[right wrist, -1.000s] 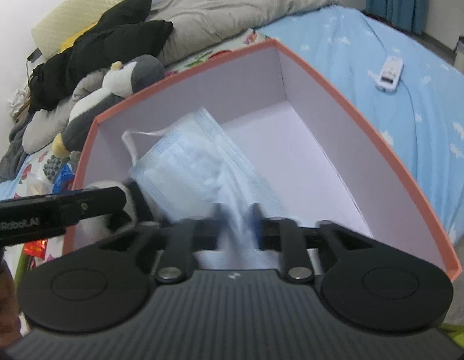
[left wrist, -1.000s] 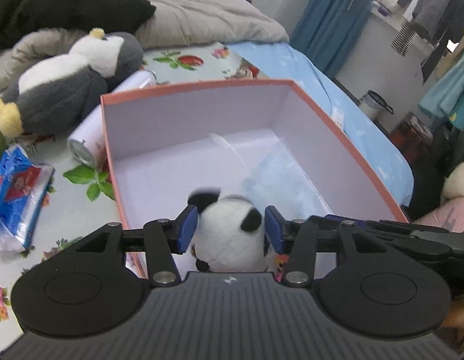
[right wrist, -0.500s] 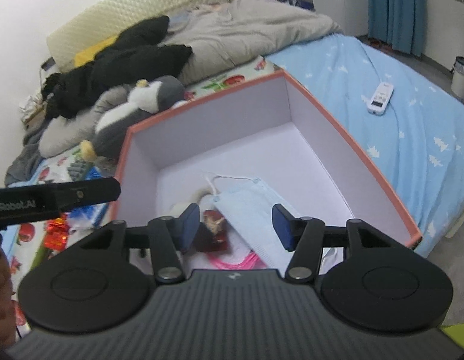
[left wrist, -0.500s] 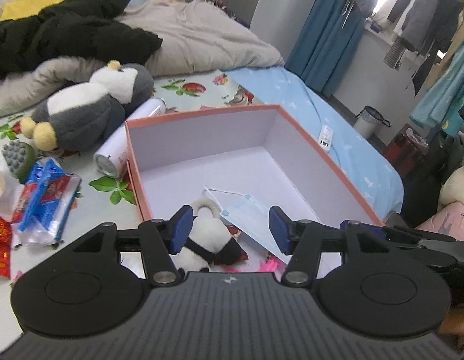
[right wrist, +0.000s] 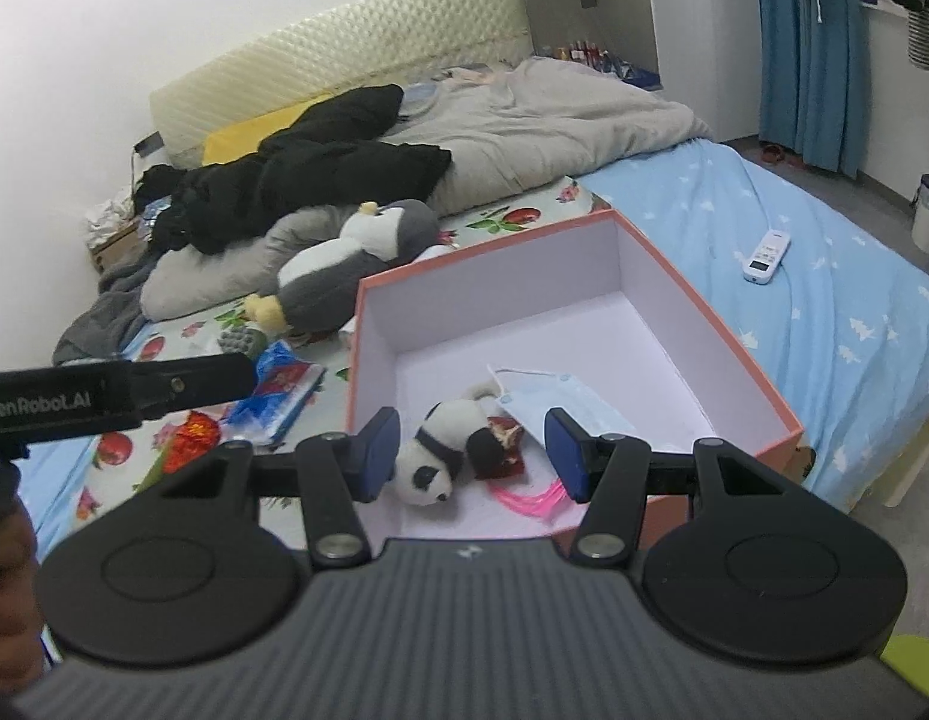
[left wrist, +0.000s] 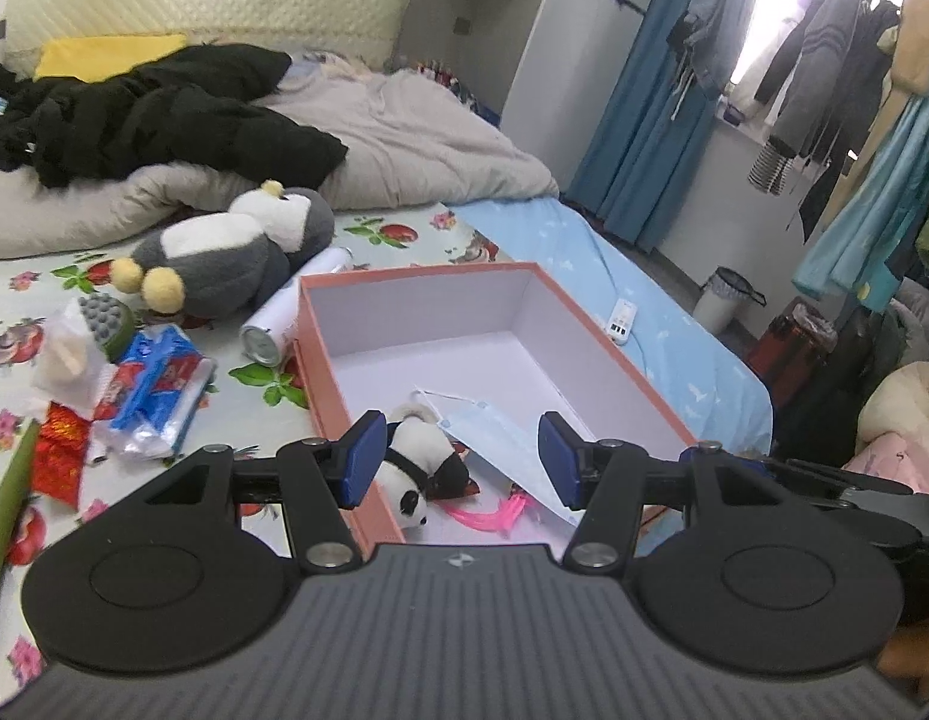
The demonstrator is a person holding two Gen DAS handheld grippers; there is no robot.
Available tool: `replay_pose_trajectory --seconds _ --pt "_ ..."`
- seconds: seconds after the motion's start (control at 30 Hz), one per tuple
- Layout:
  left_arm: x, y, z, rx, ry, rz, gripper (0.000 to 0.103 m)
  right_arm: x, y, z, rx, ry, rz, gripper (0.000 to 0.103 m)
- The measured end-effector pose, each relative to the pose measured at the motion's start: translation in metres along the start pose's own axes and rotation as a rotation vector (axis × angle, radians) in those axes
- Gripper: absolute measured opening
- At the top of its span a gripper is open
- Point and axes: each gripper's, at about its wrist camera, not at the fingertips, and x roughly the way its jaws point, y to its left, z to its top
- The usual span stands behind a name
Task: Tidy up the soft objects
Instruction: 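Withdraw both open grippers from the pink box back toward the pile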
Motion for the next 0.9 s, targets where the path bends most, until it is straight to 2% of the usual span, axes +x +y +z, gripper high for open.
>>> replay_pose_trajectory --seconds 0.2,0.43,0.6,0.9 --pt "-0.051 0.008 -0.023 -0.035 -0.04 0.019 0.062 -0.028 0.018 -0.017 -0.017 -0.004 0.023 0.056" --pt "-0.094 0.018 -0.044 -0.055 -0.067 0.039 0.062 -0.053 0.039 -0.036 -0.044 -0.014 0.036 0.056" --pt "-0.114 0.02 -0.058 -0.029 -0.07 0.061 0.062 -0.068 0.051 -0.043 -0.046 -0.044 0.062 0.056" --pt "-0.142 0.032 -0.081 -0.064 -0.094 0.11 0.063 -0.076 0.073 -0.056 -0.093 -0.042 0.112 0.056"
